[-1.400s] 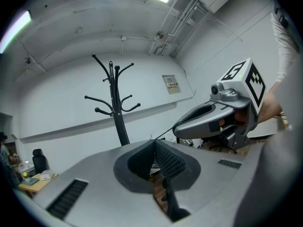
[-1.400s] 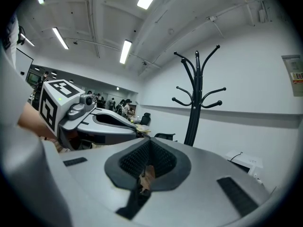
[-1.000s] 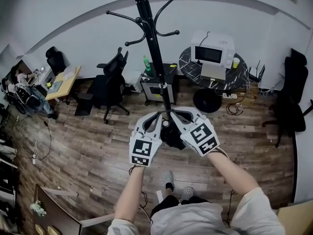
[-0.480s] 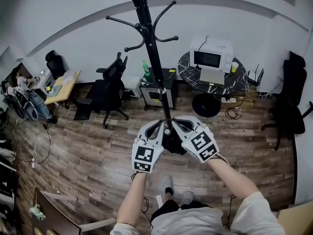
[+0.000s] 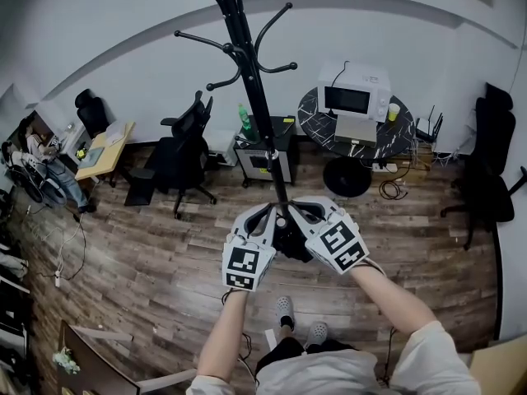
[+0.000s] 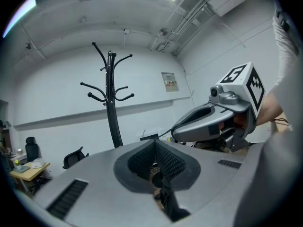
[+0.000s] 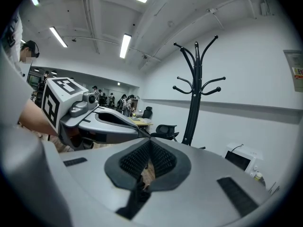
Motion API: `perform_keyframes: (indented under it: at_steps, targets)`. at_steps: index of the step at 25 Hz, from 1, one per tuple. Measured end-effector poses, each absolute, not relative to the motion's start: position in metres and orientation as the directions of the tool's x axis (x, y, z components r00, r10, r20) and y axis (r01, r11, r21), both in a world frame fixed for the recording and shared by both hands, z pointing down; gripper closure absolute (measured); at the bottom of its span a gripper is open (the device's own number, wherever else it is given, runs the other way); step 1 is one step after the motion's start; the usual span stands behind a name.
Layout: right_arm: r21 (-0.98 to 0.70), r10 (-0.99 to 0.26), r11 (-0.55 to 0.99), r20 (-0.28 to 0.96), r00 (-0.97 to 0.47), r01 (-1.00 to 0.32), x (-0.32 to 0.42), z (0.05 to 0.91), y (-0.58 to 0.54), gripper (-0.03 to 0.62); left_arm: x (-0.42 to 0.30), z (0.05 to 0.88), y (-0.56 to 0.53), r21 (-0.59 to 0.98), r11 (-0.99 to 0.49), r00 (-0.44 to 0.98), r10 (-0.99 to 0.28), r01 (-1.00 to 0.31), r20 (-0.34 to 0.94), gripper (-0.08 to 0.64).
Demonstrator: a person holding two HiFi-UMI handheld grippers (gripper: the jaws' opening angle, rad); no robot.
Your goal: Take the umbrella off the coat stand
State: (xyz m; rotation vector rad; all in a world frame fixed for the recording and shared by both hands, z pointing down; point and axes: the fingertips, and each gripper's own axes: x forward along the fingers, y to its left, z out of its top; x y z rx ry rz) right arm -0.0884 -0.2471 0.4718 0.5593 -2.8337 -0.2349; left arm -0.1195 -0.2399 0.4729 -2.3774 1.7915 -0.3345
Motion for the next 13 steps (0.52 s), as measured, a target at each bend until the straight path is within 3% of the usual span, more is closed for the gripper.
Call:
perform_keyframes:
  at_steps: [13]
  targets:
    - [0.194, -0.393, 0.914, 0.202, -0.897, -0.356, -0.0917, 0.4724, -0.2509, 0.583, -0.1219, 0.4732, -0.2414, -0.239, -0.27, 0.256, -0.963, -0.933, 0.091, 0.537]
